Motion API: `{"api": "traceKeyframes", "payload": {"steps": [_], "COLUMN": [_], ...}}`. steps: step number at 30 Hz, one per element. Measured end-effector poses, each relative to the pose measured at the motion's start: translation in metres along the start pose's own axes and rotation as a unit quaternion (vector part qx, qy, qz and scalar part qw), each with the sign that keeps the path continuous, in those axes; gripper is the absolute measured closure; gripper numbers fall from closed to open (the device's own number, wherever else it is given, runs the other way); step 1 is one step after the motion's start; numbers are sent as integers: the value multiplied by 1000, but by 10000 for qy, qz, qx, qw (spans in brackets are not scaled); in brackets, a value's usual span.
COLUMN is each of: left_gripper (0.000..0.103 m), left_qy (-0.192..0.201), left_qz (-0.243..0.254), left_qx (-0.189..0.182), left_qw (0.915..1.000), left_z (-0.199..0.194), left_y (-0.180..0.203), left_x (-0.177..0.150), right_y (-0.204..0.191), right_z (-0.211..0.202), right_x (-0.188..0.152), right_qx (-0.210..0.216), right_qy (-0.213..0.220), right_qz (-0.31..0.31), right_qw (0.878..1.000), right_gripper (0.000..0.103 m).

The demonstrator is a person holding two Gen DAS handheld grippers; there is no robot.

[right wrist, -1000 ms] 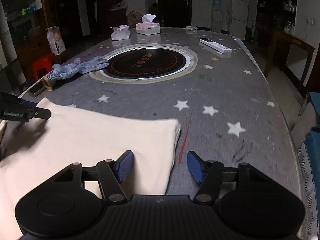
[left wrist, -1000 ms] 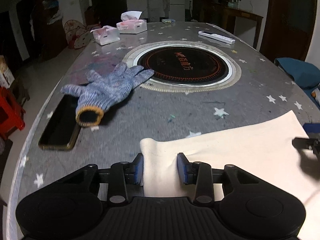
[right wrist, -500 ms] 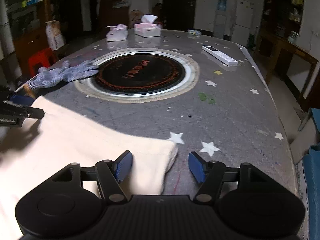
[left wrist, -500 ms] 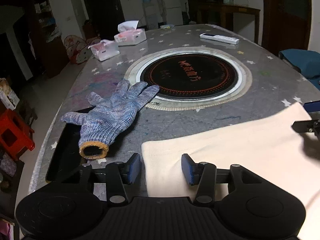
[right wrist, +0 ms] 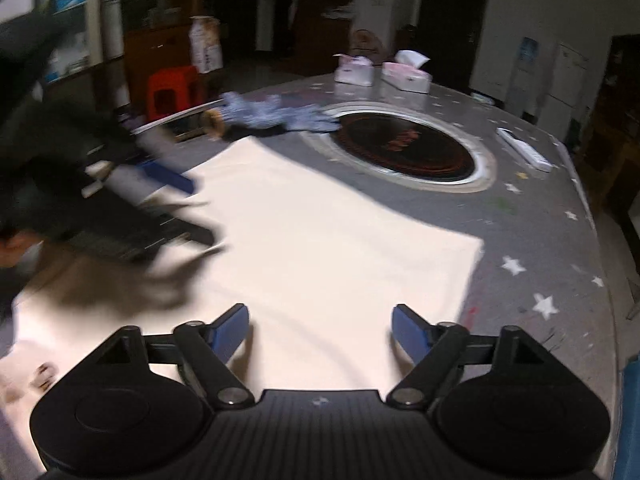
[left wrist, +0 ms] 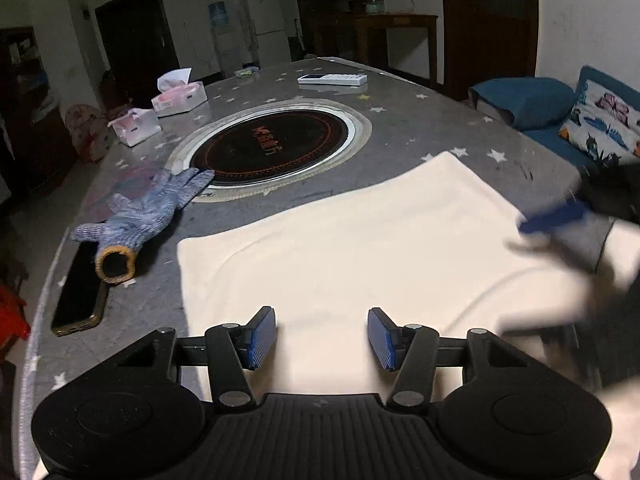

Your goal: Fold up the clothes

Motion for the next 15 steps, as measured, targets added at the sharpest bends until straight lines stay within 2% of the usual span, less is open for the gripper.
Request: {"api": "traceKeyframes", "payload": {"steps": [6,11,15], "left_gripper": [49,47,47], "left_qy": [-79,-89,-80], "left_qz": [-83,-294,-393], "left_qx": [14,-21,-12], "left_qw": [9999,9995,9992], "left_z": [18,20,20], "left_y": [-6,-10,-12], "left_x": [4,5,4], "right_y": [-46,-72,-79], "right_z": [-32,-60,-76], "right_x": [-26,-41,-51], "right_qx": [178,415,621], "right_qy": [188,469,522], "right_qz": [-817,-1467,-1615], "right_qw": [9963,9872,9835], "right_gripper": [21,22,23]}}
Point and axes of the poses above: each gripper's, at about its wrist camera, not at the fingertips, and z roughly the way its jaws point, y to its right, x to its top, the point moved 9 cm from there along z, roughly the way its jaws point, and after that the axes turned 14 degrees about -x, right-handed, at the moved point
